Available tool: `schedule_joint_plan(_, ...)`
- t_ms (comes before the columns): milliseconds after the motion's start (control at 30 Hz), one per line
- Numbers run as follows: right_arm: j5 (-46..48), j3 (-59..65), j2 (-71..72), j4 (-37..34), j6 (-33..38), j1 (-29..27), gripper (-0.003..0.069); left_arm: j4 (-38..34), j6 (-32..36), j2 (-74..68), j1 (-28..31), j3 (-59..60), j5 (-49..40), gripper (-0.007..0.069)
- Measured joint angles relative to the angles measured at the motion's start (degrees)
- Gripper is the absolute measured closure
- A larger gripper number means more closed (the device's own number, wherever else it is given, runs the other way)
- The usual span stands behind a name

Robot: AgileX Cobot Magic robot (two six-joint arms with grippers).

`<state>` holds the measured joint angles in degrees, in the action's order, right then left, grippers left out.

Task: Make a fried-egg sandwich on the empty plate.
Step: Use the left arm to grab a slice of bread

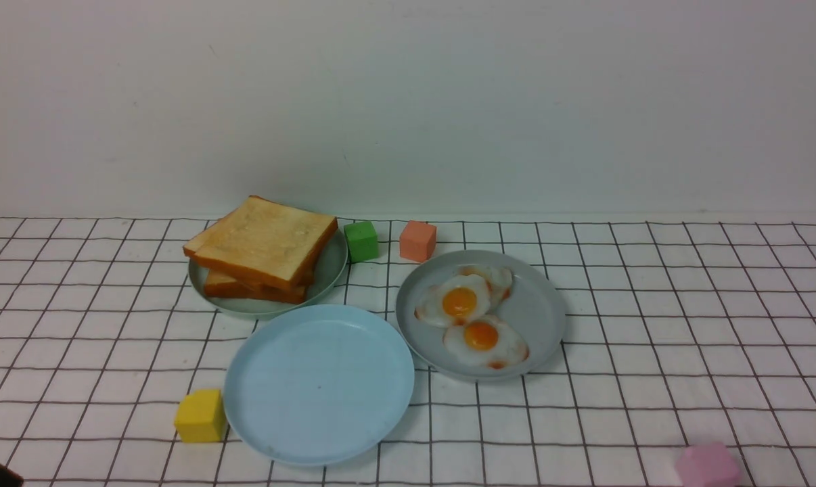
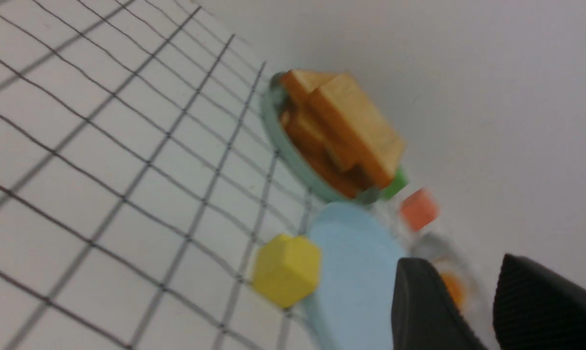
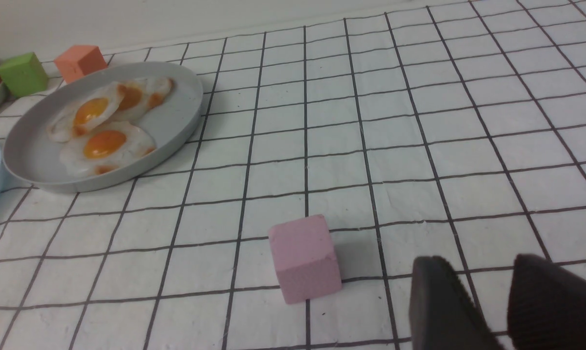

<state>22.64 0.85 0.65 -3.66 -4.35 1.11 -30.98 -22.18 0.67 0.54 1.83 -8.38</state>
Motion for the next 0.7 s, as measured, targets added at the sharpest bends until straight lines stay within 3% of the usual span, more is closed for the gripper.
schedule_joint_plan(133,0.00,0.00,0.00,0.00,0.00,0.00,0.0418,-6.73,-1.46,0.00,0.00,-0.16,4.49,0.0386)
schedule_joint_plan(200,0.00,0.00,0.00,0.00,0.00,0.00,0.0418,-7.16,0.11,0.00,-0.05,-2.26,1.97,0.0398)
schedule_joint_plan(333,0.00,0.00,0.00,0.00,0.00,0.00,0.0418,-6.54,7.52,-2.51,-0.05,-8.82,-3.83,0.0470)
schedule_joint_plan(433,0.00,0.00,0.00,0.00,0.00,0.00,0.0418,-5.88,18.58,-12.72,-0.05,-18.45,-12.70,0.0603)
schedule_joint_plan(500,0.00,0.00,0.00,0.00,0.00,0.00,0.0418,-5.38,25.09,-19.61,-1.07,-23.69,-18.42,0.0638)
schedule_joint_plan(700,0.00,0.00,0.00,0.00,0.00,0.00,0.0418,-1.16,32.26,-36.06,-9.88,-34.55,-29.21,0.0638)
